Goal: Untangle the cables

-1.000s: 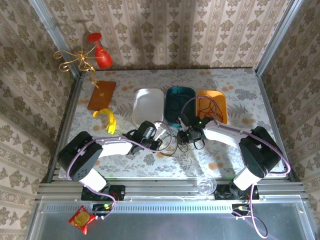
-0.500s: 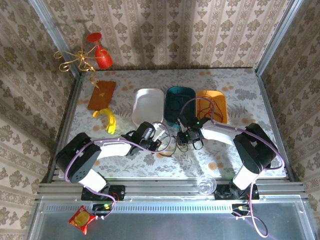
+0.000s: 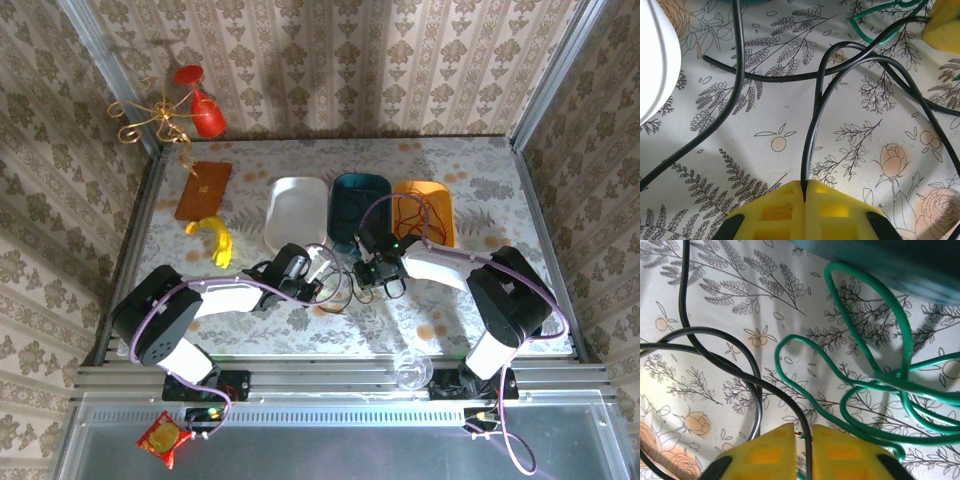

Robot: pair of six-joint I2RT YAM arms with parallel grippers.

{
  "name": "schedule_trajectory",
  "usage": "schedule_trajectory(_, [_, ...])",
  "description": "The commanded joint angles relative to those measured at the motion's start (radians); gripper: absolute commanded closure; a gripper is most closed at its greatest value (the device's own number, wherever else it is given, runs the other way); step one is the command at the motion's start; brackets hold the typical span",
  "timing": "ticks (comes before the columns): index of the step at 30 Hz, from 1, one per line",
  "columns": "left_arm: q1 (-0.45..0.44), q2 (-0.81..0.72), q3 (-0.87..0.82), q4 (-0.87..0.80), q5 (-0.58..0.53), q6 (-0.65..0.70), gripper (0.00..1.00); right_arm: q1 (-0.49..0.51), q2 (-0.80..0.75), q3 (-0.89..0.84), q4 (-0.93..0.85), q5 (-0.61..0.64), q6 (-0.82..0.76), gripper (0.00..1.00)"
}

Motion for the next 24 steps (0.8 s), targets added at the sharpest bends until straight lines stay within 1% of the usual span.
schedule_trajectory(1, [0.005,0.013,0.025,-0.020,0.018,-0.006,1.00,0.002,-0.015,0.011,0.013,-0.038,0.000,0.93])
schedule_trajectory(2, [0.007,0.014,0.026,-0.020,0.017,-0.004,1.00,0.002,-0.024,0.009,0.015,-0.042,0.000,0.97])
schedule_trajectory(4, [0.005,0.017,0.028,-0.021,0.015,-0.001,1.00,0.002,-0.052,0.008,0.019,-0.048,0.000,1.00])
schedule_trajectory(8, [0.005,0.026,0.028,-0.018,0.014,-0.003,1.00,0.002,-0.122,0.007,0.007,-0.030,-0.007,1.00])
schedule_trajectory(13, [0.007,0.032,0.019,-0.004,0.010,-0.014,1.00,-0.006,-0.241,0.011,0.006,0.032,0.006,1.00])
schedule_trajectory(18, [0.008,0.035,0.013,0.006,0.015,-0.025,0.93,-0.033,-0.353,0.017,0.016,0.094,0.032,1.00])
schedule_trajectory(24, [0.009,0.037,0.011,0.006,0.015,-0.030,0.92,-0.061,-0.487,0.025,0.036,0.204,0.055,1.00])
